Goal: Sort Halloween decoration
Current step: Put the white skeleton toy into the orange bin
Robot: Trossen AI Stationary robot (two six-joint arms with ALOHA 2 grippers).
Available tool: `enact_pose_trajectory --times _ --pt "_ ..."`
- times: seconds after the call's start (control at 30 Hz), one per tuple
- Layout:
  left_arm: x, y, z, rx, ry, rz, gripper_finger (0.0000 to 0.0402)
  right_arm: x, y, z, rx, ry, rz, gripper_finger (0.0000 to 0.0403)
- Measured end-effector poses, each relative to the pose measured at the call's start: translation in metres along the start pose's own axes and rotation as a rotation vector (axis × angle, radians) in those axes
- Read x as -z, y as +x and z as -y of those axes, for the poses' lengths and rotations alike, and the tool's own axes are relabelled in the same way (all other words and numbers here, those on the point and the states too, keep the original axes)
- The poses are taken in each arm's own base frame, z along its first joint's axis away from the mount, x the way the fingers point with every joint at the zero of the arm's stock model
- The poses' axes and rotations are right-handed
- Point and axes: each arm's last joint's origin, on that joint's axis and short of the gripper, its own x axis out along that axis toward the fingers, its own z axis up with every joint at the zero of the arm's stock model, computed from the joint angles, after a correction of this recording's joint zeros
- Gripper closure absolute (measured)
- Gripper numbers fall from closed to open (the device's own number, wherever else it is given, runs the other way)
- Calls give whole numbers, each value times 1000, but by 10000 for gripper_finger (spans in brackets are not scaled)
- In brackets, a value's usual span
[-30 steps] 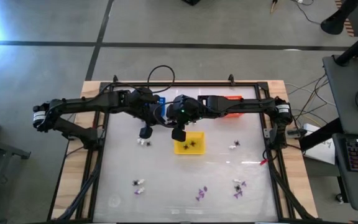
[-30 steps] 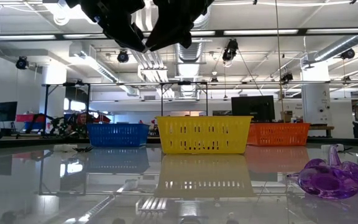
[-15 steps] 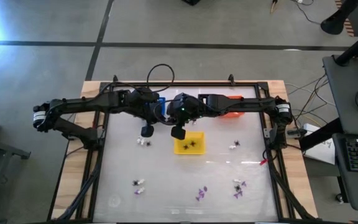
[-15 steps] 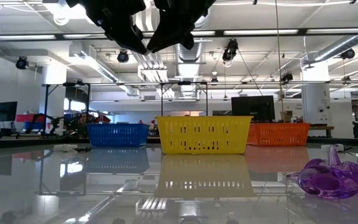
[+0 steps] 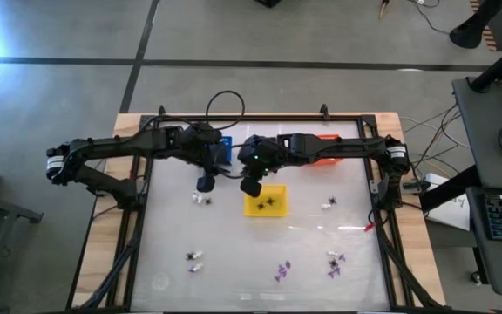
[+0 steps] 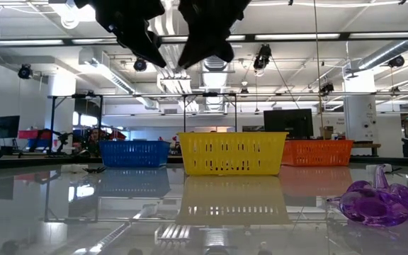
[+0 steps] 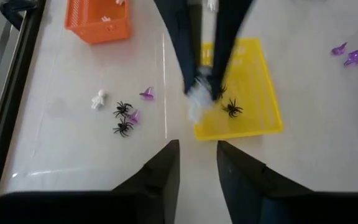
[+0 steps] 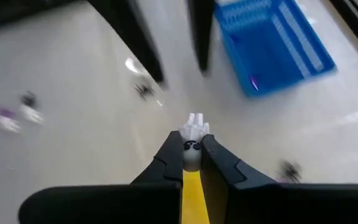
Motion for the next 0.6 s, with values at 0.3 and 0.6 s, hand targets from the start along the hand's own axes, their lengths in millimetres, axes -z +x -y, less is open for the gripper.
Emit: enact_pose_trajectory --times 0.3,0.6 --pt "5 -2 -1 -65 20 -67 299 20 -3 24 204 45 -216 390" --pt "10 -2 0 -57 15 -112 299 30 -9 51 276 87 -374 390"
